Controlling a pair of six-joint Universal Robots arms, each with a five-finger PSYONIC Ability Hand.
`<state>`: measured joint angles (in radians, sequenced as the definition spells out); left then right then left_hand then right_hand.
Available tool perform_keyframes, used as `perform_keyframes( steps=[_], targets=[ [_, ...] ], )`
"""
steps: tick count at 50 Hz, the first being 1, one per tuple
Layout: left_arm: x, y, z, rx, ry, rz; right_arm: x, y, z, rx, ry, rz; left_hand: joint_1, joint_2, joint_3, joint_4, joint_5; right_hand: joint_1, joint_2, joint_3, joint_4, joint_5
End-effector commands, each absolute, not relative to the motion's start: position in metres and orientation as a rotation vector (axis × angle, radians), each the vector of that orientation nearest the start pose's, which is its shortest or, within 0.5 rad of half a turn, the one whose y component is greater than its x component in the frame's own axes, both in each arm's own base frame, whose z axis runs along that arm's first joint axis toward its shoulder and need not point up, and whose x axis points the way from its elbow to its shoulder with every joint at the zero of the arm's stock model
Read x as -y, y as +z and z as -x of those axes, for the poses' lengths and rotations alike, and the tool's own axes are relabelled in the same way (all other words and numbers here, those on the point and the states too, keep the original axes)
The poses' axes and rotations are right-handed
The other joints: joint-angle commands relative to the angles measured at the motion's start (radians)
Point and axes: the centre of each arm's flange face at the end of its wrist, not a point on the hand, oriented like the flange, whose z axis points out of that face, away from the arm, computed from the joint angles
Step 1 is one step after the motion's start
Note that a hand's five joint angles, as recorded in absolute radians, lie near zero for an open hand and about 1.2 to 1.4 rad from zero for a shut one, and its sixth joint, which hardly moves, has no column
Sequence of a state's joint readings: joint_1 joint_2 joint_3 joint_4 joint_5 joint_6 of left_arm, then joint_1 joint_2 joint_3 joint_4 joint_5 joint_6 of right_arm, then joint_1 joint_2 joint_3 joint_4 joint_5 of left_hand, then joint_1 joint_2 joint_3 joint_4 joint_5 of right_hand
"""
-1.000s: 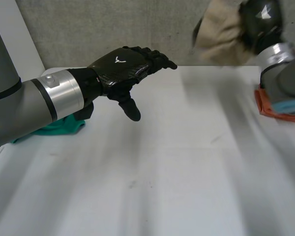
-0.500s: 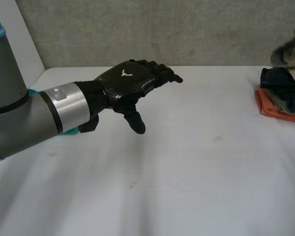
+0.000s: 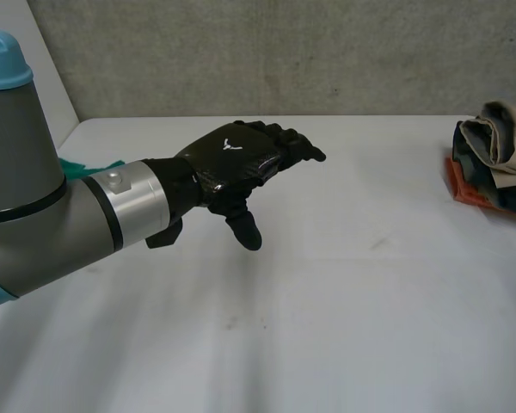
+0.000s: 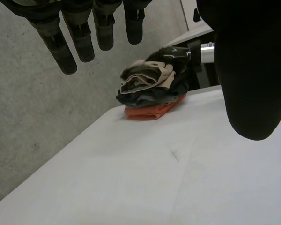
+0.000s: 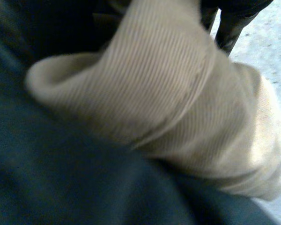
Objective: Fold the laundry.
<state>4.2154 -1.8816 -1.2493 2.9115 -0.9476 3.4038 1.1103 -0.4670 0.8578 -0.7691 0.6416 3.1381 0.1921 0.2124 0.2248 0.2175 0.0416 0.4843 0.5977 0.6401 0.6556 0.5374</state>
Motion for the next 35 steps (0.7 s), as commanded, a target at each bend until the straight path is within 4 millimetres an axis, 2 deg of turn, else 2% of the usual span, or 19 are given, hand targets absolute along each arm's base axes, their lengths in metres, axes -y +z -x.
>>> perform_keyframes(
  steps=[1, 4, 7, 8, 11, 12, 15, 19, 20, 23, 26, 28, 29, 30, 33, 34, 35],
  targets=[
    [0.210, 0.298, 0.323, 1.608, 1.526, 1.200, 0.516, 0.196, 0.040, -1.749, -2.527, 0.560, 0.071, 0.051, 0.039, 0.046, 0.047, -0.310, -0.423, -0.466, -0.481, -0.537],
    [0.208, 0.302, 0.323, 1.599, 1.538, 1.200, 0.499, 0.223, 0.038, -1.765, -2.571, 0.500, 0.071, 0.051, 0.039, 0.046, 0.047, -0.310, -0.423, -0.466, -0.481, -0.537],
    [0.207, 0.305, 0.322, 1.592, 1.549, 1.198, 0.485, 0.229, 0.035, -1.812, -2.535, 0.457, 0.071, 0.051, 0.039, 0.046, 0.047, -0.310, -0.423, -0.466, -0.481, -0.537],
    [0.207, 0.306, 0.322, 1.591, 1.550, 1.198, 0.474, 0.232, 0.037, -1.867, -2.500, 0.414, 0.071, 0.051, 0.039, 0.046, 0.047, -0.310, -0.423, -0.466, -0.481, -0.537],
    [0.207, 0.307, 0.320, 1.590, 1.554, 1.196, 0.458, 0.236, 0.047, -1.949, -2.452, 0.341, 0.071, 0.051, 0.039, 0.046, 0.047, -0.310, -0.423, -0.466, -0.481, -0.537],
    [0.207, 0.307, 0.320, 1.591, 1.553, 1.196, 0.448, 0.239, 0.055, -2.004, -2.426, 0.293, 0.071, 0.051, 0.039, 0.046, 0.047, -0.310, -0.423, -0.466, -0.481, -0.537],
    [0.207, 0.306, 0.320, 1.595, 1.551, 1.195, 0.436, 0.243, 0.067, -2.085, -2.382, 0.230, 0.071, 0.051, 0.039, 0.046, 0.047, -0.310, -0.423, -0.466, -0.481, -0.537],
    [0.207, 0.303, 0.318, 1.609, 1.540, 1.191, 0.420, 0.248, 0.099, -2.261, -2.341, 0.124, 0.071, 0.051, 0.039, 0.046, 0.047, -0.310, -0.423, -0.466, -0.481, -0.537],
    [0.207, 0.304, 0.318, 1.609, 1.542, 1.190, 0.415, 0.256, 0.115, -2.337, -2.366, 0.084, 0.071, 0.051, 0.039, 0.046, 0.047, -0.310, -0.423, -0.466, -0.481, -0.537],
    [0.207, 0.307, 0.315, 1.607, 1.556, 1.186, 0.409, 0.276, 0.140, -2.493, -2.452, -0.005, 0.071, 0.051, 0.039, 0.046, 0.047, -0.310, -0.423, -0.466, -0.481, -0.537],
    [0.211, 0.309, 0.312, 1.612, 1.574, 1.176, 0.407, 0.316, 0.161, -2.688, -2.687, -0.072, 0.071, 0.051, 0.039, 0.046, 0.047, -0.310, -0.423, -0.466, -0.481, -0.537],
    [0.215, 0.313, 0.309, 1.614, 1.602, 1.164, 0.412, 0.333, 0.152, -2.647, -2.818, -0.037, 0.071, 0.051, 0.039, 0.046, 0.047, -0.310, -0.423, -0.466, -0.481, -0.537],
    [0.218, 0.316, 0.307, 1.615, 1.619, 1.156, 0.416, 0.342, 0.139, -2.579, -2.884, -0.005, 0.068, 0.048, 0.036, 0.043, 0.044, -0.310, -0.423, -0.466, -0.481, -0.537],
    [0.221, 0.319, 0.305, 1.616, 1.642, 1.145, 0.425, 0.360, 0.098, -2.372, -2.990, 0.113, 0.066, 0.045, 0.033, 0.040, 0.041, -0.310, -0.423, -0.466, -0.481, -0.537],
    [0.237, 0.332, 0.294, 1.627, 1.773, 1.058, 0.425, 0.384, 0.034, -2.041, -3.068, 0.239, 0.039, 0.019, 0.006, 0.014, 0.015, -0.310, -0.423, -0.466, -0.481, -0.537],
    [0.247, 0.339, 0.289, 1.635, 1.857, 0.984, 0.418, 0.390, -0.005, -1.872, -3.052, 0.300, 0.033, 0.013, 0.001, 0.008, 0.009, -0.310, -0.423, -0.466, -0.481, -0.537],
    [0.254, 0.342, 0.284, 1.645, 1.909, 0.935, 0.413, 0.391, -0.024, -1.795, -3.035, 0.335, 0.024, 0.004, -0.008, -0.001, 0.000, -0.310, -0.423, -0.466, -0.481, -0.537]
  ],
)
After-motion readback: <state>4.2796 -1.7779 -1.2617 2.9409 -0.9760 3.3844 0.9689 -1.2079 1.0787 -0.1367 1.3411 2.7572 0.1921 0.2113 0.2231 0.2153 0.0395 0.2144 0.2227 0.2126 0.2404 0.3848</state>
